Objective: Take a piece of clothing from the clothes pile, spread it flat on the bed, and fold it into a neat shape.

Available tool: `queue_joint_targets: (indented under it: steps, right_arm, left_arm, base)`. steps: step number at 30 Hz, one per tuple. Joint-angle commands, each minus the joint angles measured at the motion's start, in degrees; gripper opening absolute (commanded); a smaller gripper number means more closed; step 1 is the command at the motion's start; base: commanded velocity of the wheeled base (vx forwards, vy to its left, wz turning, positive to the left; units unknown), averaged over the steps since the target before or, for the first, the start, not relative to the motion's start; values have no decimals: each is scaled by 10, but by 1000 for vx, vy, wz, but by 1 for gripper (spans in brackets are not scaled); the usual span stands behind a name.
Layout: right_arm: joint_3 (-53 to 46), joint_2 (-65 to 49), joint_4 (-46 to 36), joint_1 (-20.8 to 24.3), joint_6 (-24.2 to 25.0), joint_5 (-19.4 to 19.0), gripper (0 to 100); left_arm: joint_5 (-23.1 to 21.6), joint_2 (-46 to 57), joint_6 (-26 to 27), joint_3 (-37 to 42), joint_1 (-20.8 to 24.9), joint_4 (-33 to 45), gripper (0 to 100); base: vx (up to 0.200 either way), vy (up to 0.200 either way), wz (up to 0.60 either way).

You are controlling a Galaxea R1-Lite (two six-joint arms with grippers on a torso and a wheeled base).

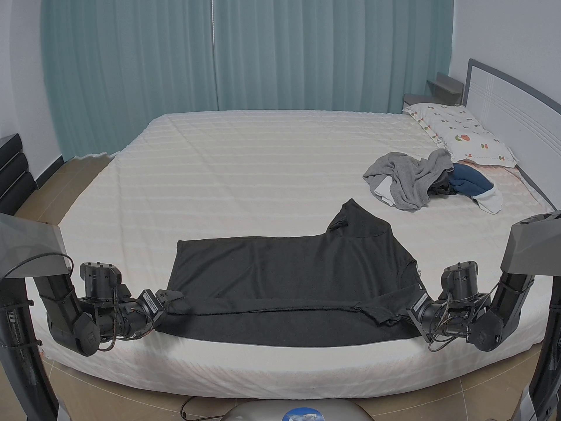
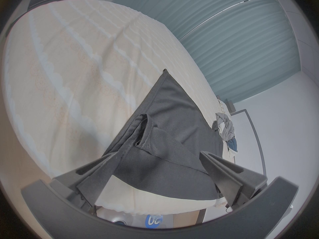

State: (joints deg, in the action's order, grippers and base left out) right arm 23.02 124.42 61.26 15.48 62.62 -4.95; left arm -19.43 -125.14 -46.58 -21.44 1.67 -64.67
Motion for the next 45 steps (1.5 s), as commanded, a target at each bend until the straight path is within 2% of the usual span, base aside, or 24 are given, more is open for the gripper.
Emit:
queue_joint_targets:
  steps: [1,14,17,20,21,28,32,39,41,45]
  right_arm:
    - [-20,-41,-1,10,1,-4,0]
    - [-44,-54,-3,19,-7,-4,0]
    - [-53,-54,-3,20,-18,-5,0]
    - [-70,-51,-1,21,-52,-5,0]
    - [-73,-51,-1,21,-60,-5,100]
    - [-77,-68,0,15,-65,-10,100]
    - [-69,-124,-5,-23,-67,-15,100]
    - [-56,-123,-1,-66,-67,-48,100]
    - [-45,-99,-1,-81,-63,-75,100]
    - [-34,-57,1,-83,-61,-87,100]
  left_arm:
    - [0,-3,1,0,0,0,100]
    - [0,-4,3,0,0,-1,100]
    - [0,-4,3,0,0,-1,100]
    - [0,-4,3,0,0,-1,100]
    - [0,-4,3,0,0,-1,100]
    - [1,-5,3,0,0,-1,100]
    - [1,-5,3,0,1,-1,100]
    - [1,-5,3,0,1,-1,100]
    - [1,-5,3,0,1,-1,100]
    - [1,-5,4,0,1,-1,100]
  base:
    - [0,0,0]
    - [0,0,0]
    - [0,0,0]
    - [0,0,0]
    - [0,0,0]
    - [0,0,0]
    - [0,0,0]
    - [0,0,0]
    - [0,0,0]
    - [0,0,0]
